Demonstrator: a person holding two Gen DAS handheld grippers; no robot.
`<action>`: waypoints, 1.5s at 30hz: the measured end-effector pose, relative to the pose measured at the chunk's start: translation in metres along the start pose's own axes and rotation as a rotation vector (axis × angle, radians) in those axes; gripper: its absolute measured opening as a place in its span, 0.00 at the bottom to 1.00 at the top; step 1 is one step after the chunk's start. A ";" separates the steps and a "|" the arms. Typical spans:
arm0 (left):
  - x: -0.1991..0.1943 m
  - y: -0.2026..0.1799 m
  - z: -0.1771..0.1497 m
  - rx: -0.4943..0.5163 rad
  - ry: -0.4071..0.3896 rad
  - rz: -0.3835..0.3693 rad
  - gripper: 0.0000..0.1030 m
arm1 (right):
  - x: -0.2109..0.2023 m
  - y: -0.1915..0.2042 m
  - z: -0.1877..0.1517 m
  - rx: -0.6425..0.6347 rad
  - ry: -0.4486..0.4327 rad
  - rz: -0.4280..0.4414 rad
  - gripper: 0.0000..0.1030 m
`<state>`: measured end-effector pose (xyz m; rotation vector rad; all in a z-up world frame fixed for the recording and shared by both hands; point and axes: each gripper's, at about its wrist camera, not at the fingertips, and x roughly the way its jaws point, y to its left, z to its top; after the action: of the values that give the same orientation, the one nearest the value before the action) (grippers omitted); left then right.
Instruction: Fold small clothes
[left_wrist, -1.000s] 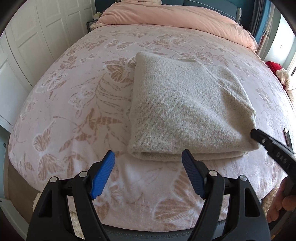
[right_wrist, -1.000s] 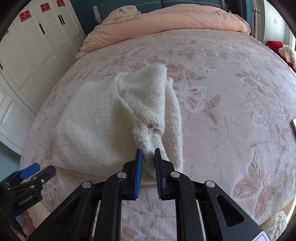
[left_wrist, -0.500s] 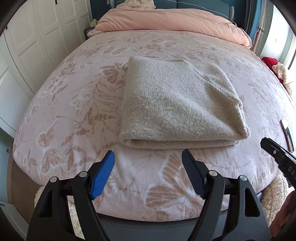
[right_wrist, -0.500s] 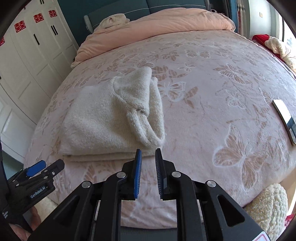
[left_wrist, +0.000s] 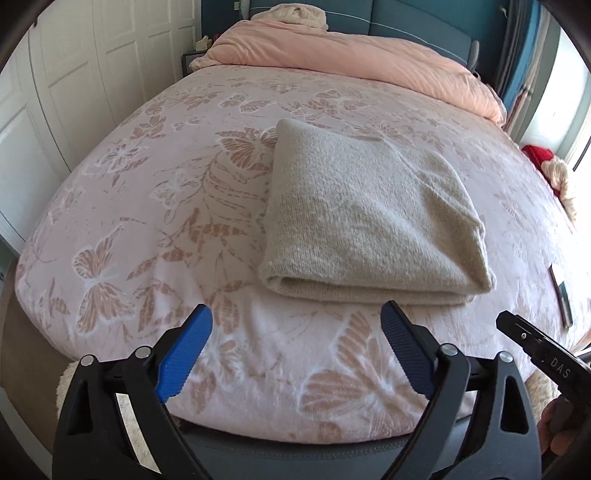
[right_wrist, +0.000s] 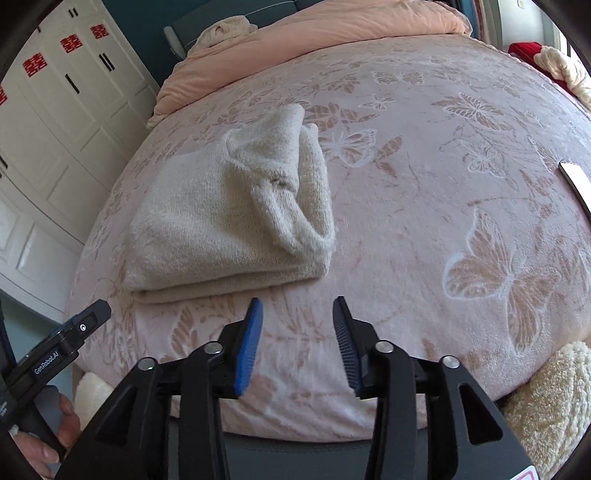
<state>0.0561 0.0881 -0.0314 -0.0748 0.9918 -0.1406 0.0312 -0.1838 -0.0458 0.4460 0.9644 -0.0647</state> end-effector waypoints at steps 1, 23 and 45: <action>0.013 0.007 0.006 -0.021 0.026 -0.011 0.91 | 0.006 0.001 0.009 0.008 -0.005 -0.011 0.57; 0.080 0.041 0.048 -0.252 0.210 -0.280 0.48 | 0.049 0.003 0.050 -0.086 0.020 -0.015 0.59; 0.084 0.009 0.039 -0.167 0.179 -0.191 0.57 | 0.039 -0.013 0.041 -0.019 0.047 0.007 0.47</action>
<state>0.1346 0.0838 -0.0810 -0.3143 1.1734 -0.2421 0.0825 -0.2064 -0.0612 0.4345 1.0085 -0.0390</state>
